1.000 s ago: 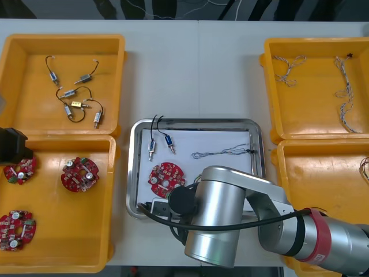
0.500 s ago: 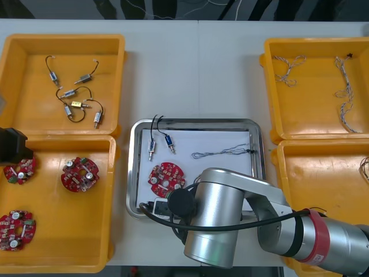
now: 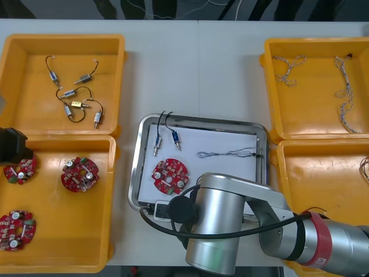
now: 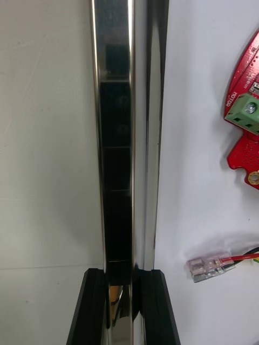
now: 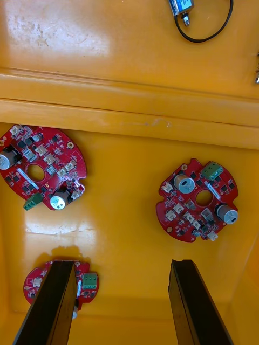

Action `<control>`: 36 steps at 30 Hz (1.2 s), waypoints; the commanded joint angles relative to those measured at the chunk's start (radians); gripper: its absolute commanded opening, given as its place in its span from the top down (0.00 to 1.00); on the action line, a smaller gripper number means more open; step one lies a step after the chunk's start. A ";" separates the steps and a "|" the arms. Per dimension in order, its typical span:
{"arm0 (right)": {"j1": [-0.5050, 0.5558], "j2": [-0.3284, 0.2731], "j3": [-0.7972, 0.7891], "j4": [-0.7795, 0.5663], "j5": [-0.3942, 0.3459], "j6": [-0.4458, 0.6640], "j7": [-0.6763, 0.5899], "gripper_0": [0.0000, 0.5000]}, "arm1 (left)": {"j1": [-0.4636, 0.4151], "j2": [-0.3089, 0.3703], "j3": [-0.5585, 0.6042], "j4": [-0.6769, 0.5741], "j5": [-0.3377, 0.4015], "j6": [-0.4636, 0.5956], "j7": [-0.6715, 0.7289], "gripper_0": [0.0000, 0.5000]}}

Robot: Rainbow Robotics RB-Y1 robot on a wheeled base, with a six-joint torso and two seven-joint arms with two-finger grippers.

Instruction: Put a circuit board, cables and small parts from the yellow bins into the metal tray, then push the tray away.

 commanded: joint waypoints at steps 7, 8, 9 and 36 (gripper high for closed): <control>-0.055 -0.032 0.083 -0.042 0.020 0.002 -0.033 1.00 | 0.016 0.045 0.036 -0.029 0.006 -0.010 -0.041 0.00; -0.063 -0.037 0.093 -0.042 0.023 0.000 -0.036 1.00 | 0.016 0.045 0.036 -0.029 0.006 -0.010 -0.041 0.00; -0.071 -0.038 0.104 -0.042 0.029 -0.001 -0.039 1.00 | 0.016 0.045 0.036 -0.029 0.006 -0.010 -0.041 0.00; -0.243 -0.098 0.139 -0.042 0.059 -0.012 -0.065 1.00 | 0.016 0.045 0.036 -0.029 0.006 -0.010 -0.041 0.00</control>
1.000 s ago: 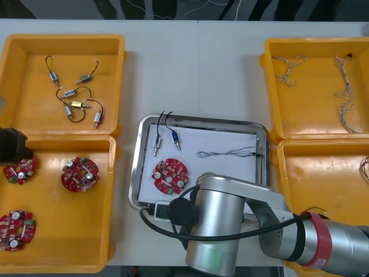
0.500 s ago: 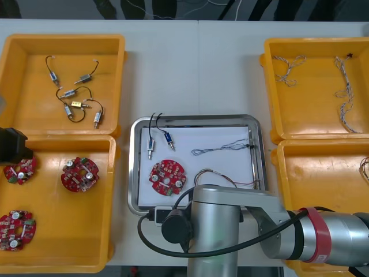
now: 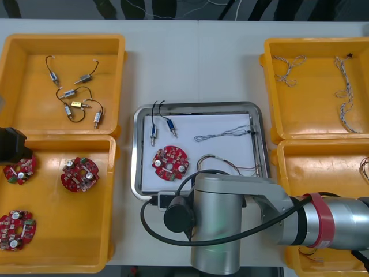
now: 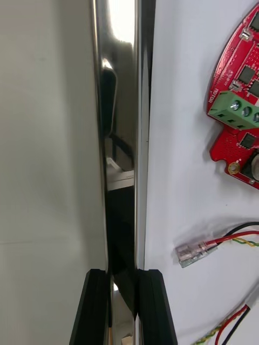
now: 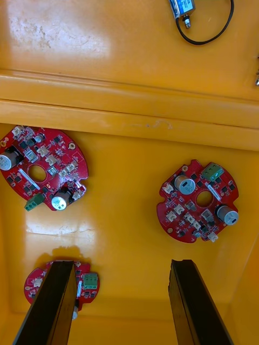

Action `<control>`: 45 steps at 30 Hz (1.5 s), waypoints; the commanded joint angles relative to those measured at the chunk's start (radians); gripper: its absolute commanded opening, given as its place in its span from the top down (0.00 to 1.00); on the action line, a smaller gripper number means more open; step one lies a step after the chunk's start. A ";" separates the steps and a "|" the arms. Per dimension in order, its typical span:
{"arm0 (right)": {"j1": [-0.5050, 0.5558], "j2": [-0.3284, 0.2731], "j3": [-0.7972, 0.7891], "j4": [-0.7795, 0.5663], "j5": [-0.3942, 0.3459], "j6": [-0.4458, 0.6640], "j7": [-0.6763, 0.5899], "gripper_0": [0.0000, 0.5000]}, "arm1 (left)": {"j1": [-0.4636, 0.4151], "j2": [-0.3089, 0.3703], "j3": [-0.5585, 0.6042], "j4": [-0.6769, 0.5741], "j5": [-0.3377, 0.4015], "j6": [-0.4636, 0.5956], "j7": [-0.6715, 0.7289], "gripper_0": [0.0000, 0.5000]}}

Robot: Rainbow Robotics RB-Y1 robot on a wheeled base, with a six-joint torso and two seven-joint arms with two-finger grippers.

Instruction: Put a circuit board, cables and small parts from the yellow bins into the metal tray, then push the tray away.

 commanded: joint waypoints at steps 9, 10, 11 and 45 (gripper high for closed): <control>-0.136 -0.025 0.012 0.032 0.006 -0.006 -0.029 1.00 | 0.016 0.045 0.031 -0.029 0.006 -0.010 -0.041 0.00; -0.141 -0.020 0.012 0.041 0.006 -0.007 -0.029 1.00 | 0.016 0.045 0.031 -0.029 0.006 -0.010 -0.041 0.00; -0.148 -0.016 0.012 0.055 0.006 -0.006 -0.027 1.00 | 0.016 0.045 0.031 -0.029 0.006 -0.010 -0.041 0.00; -0.320 0.026 0.003 0.190 -0.058 -0.012 -0.022 1.00 | 0.016 0.045 0.031 -0.029 0.006 -0.010 -0.041 0.00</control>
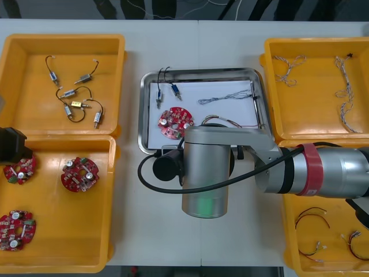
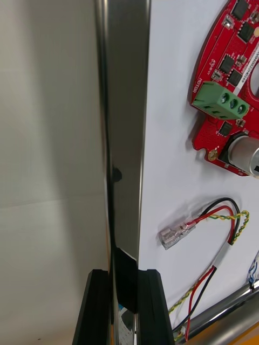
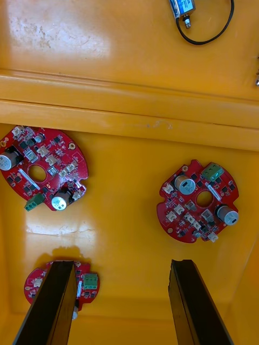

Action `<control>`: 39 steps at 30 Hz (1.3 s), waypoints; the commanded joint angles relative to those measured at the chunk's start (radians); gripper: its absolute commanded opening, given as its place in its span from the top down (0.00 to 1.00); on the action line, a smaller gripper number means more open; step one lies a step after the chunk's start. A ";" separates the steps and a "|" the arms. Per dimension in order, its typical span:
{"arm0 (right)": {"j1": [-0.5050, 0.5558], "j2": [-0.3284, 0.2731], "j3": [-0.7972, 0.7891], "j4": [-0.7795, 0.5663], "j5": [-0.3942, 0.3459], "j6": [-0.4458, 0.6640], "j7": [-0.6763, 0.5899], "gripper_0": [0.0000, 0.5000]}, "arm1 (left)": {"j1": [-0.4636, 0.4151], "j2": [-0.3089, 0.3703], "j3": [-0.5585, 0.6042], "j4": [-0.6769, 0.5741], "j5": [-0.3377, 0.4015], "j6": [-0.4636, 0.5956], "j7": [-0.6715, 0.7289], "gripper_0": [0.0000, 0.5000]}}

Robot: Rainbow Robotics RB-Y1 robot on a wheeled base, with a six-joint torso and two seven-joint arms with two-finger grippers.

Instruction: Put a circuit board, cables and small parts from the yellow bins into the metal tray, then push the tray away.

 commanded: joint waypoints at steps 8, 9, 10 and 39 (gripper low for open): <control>-0.107 0.068 0.003 0.095 -0.011 -0.020 -0.020 1.00 | 0.016 0.045 0.031 -0.029 0.006 -0.010 -0.041 0.00; -0.113 0.068 0.003 0.102 -0.011 -0.023 -0.020 1.00 | 0.016 0.045 0.031 -0.029 0.006 -0.010 -0.041 0.00; -0.118 0.068 0.003 0.108 -0.011 -0.027 -0.018 1.00 | 0.016 0.045 0.031 -0.029 0.006 -0.010 -0.041 0.00; -0.240 0.079 -0.003 0.302 -0.064 -0.179 0.002 1.00 | 0.016 0.045 0.031 -0.029 0.006 -0.010 -0.041 0.00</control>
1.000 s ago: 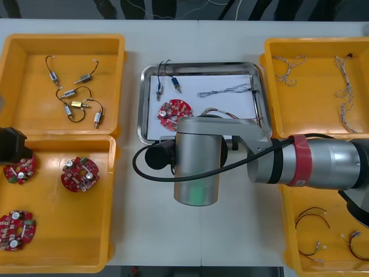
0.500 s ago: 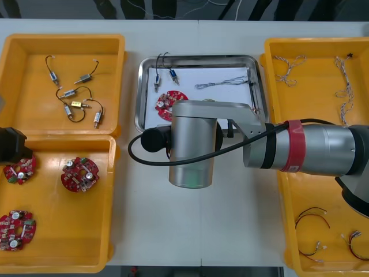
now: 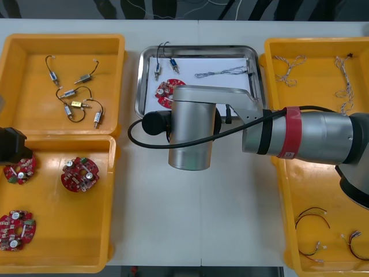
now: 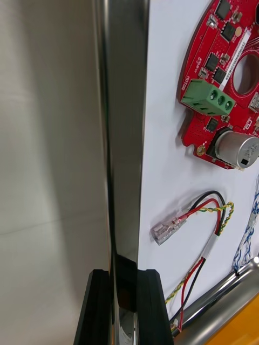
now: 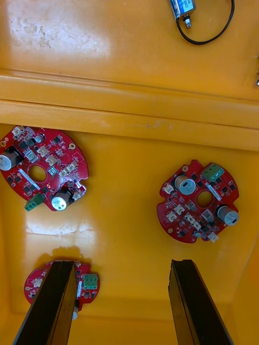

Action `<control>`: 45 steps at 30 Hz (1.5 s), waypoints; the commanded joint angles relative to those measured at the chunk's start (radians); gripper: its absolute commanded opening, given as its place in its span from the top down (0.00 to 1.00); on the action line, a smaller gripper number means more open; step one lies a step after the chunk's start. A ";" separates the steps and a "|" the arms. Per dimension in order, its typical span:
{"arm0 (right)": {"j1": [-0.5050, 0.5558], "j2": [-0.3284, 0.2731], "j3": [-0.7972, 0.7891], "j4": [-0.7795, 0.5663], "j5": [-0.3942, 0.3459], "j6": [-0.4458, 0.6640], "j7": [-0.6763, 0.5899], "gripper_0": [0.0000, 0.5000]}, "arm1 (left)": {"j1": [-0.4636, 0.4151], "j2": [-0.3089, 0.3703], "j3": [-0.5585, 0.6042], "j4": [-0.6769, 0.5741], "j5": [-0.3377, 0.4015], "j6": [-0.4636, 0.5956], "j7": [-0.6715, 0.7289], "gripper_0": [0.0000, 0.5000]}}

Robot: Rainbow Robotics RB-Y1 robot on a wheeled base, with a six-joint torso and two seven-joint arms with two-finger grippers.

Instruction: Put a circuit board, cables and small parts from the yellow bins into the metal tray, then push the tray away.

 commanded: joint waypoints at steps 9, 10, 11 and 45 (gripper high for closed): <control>-0.081 0.031 -0.017 0.099 -0.006 -0.125 0.012 1.00 | 0.016 0.045 0.031 -0.029 0.006 -0.010 -0.041 0.00; -0.084 0.033 -0.017 0.109 -0.007 -0.140 0.014 1.00 | 0.016 0.045 0.031 -0.029 0.006 -0.010 -0.041 0.00; -0.085 0.033 -0.017 0.115 -0.007 -0.146 0.015 1.00 | 0.016 0.045 0.031 -0.029 0.006 -0.010 -0.041 0.00; -0.107 0.045 -0.052 0.230 -0.041 -0.246 0.083 0.02 | 0.016 0.045 0.031 -0.029 0.006 -0.010 -0.041 0.00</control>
